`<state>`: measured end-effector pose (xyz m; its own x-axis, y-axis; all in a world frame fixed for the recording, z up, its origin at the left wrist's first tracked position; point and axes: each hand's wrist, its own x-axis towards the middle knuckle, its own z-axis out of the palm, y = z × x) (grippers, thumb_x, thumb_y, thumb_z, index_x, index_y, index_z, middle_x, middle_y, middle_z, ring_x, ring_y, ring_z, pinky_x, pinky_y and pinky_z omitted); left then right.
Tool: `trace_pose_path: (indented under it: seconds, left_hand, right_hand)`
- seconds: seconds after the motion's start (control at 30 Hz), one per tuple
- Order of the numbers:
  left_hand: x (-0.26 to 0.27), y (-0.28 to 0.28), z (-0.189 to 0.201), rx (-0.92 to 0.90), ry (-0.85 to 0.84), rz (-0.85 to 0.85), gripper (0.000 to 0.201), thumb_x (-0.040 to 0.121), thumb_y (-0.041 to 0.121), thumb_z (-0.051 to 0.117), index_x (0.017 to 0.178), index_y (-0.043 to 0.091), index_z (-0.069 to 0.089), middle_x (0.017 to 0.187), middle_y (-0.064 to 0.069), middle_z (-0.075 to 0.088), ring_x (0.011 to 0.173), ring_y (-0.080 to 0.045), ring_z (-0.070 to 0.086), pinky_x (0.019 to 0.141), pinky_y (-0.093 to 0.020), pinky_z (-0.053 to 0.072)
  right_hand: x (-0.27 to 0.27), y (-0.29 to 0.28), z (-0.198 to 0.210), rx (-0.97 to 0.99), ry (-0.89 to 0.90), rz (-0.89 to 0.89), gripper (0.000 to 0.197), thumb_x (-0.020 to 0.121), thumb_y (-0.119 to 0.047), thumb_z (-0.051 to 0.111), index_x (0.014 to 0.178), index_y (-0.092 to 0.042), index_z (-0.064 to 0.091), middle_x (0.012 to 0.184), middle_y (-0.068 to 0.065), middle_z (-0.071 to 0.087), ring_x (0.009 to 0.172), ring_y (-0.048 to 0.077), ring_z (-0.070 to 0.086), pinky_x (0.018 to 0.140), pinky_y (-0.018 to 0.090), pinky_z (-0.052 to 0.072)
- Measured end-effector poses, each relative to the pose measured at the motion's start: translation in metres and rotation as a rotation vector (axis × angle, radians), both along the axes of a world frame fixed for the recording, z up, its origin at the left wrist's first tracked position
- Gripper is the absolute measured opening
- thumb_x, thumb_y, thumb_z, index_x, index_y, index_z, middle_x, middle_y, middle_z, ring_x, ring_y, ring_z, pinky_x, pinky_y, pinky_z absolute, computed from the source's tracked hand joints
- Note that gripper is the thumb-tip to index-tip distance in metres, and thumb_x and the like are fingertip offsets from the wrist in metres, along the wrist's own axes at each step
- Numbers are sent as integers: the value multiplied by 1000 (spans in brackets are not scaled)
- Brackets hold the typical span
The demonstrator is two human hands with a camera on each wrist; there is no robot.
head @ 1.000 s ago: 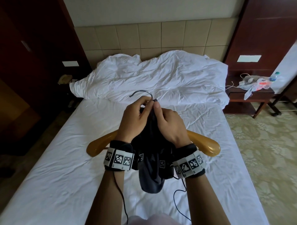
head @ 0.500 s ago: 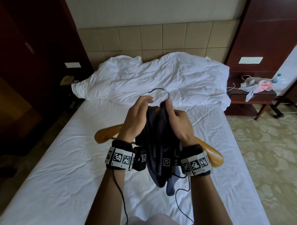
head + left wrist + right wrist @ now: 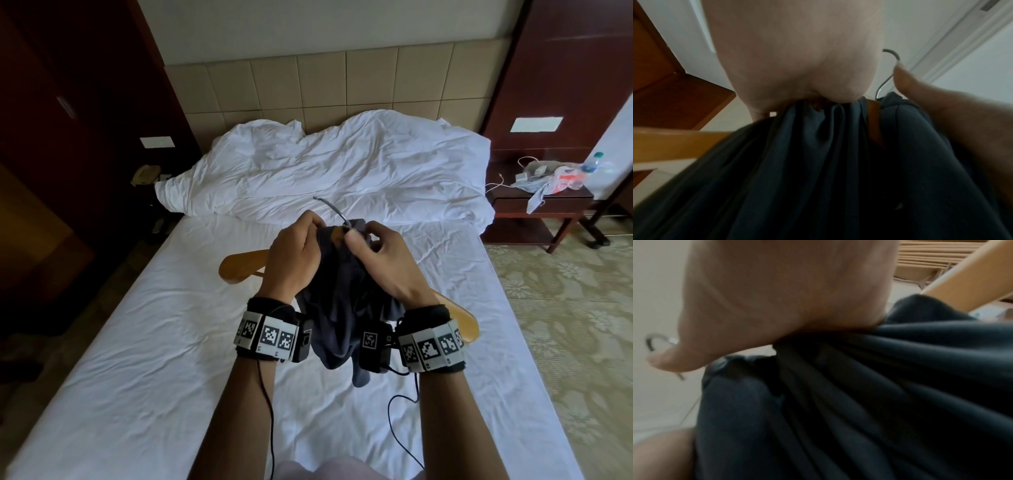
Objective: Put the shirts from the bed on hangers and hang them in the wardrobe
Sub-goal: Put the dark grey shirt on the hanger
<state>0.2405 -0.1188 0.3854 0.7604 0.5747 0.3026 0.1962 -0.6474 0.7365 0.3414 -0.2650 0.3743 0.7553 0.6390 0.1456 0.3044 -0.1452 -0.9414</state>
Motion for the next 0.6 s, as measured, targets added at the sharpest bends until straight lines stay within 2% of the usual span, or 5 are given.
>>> trace_pose_path:
  seconds: [0.1,0.17,0.33,0.43,0.6]
  left_hand:
    - [3,-8,2,15,-19,-16,23,106,16,39,94,20,59,78,2,66,72,-13,60,66,-40,47]
    - [5,-13,5,8,-41,-52,24,106,17,37,96,20,59,78,1,66,73,-15,61,69,-44,48]
    - [10,-18,4,20,-93,-159,24,105,24,35,101,20,58,77,-8,65,71,-25,61,66,-50,48]
    - [12,-13,-4,100,-59,-122,23,108,20,39,101,19,61,71,0,62,67,-18,60,63,-39,46]
    - [0,13,-19,264,67,115,44,108,36,43,72,13,54,68,4,57,72,-28,59,78,-45,48]
  right_hand:
    - [-2,-1,2,33,-51,-21,57,71,-83,70,96,-32,71,84,-14,75,81,3,72,76,31,55]
    - [-5,-1,5,43,-56,-60,52,73,-82,72,85,-32,70,74,-15,71,70,3,68,70,31,52]
    - [-6,0,9,-33,-50,-185,70,75,-82,66,68,-13,56,58,-2,53,56,13,50,61,41,45]
    - [-3,-2,9,-40,5,-241,65,78,-75,67,61,-16,45,53,-7,41,54,14,43,62,38,41]
    - [3,-10,7,54,92,-287,60,85,-65,69,51,-27,38,52,-13,31,55,11,35,63,36,34]
